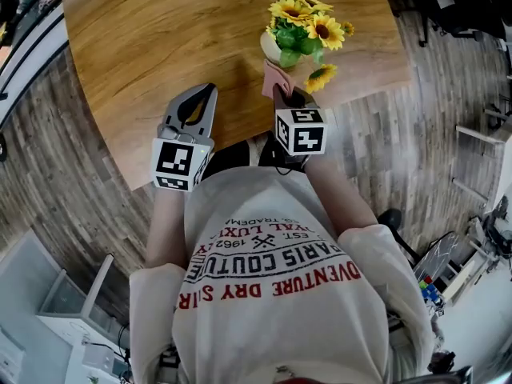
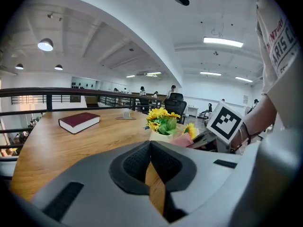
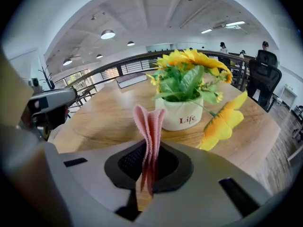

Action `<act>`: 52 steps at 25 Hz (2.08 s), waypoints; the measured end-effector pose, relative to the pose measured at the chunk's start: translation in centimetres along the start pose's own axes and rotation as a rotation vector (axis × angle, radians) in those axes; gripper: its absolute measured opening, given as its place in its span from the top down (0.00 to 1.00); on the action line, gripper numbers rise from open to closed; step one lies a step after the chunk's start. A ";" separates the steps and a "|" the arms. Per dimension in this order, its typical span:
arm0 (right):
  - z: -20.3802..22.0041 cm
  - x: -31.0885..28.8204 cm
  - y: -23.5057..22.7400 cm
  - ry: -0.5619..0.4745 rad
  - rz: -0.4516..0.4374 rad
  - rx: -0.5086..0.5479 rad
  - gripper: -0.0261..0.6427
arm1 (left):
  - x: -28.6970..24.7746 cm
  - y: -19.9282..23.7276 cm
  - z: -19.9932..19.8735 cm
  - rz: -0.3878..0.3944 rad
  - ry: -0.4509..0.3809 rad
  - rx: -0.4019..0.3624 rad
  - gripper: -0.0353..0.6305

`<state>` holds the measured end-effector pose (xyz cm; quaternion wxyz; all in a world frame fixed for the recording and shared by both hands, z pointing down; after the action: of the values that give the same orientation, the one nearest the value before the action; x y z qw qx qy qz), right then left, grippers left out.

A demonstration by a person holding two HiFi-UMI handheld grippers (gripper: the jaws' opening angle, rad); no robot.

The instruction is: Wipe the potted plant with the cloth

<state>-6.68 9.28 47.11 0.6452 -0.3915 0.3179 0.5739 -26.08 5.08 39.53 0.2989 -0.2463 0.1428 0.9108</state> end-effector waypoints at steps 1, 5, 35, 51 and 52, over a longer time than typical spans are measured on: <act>-0.4 0.5 0.6 -0.013 -0.009 0.025 0.91 | 0.2 0.0 -0.3 -0.007 -0.004 -0.003 0.92; -2.7 2.7 2.3 -0.068 -0.062 0.090 0.91 | 1.4 0.2 -1.5 -0.039 -0.025 -0.006 0.92; -19.9 9.9 -13.0 -0.522 -0.281 0.405 0.91 | -13.5 -5.4 -2.5 0.031 0.049 0.024 0.26; -21.2 3.8 -17.4 -0.407 -0.340 0.432 0.91 | -20.7 -5.4 -1.9 0.174 0.103 -0.218 0.17; -21.2 3.5 -17.5 -0.405 -0.342 0.429 0.91 | -21.0 -5.5 -2.0 0.181 0.101 -0.227 0.17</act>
<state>11.97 -8.07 36.14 0.8498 -0.1723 0.2268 0.4436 -7.28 -1.43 48.47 0.1781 -0.3103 0.0755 0.9308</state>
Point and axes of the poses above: the fingertips, and each gripper's own axes: x backward along the fingers, y to its left, z out of its underside, the point moved 6 cm from there along x, backward along the fingers, and after that the axes turned 10 degrees about y, right-handed, at the moved point
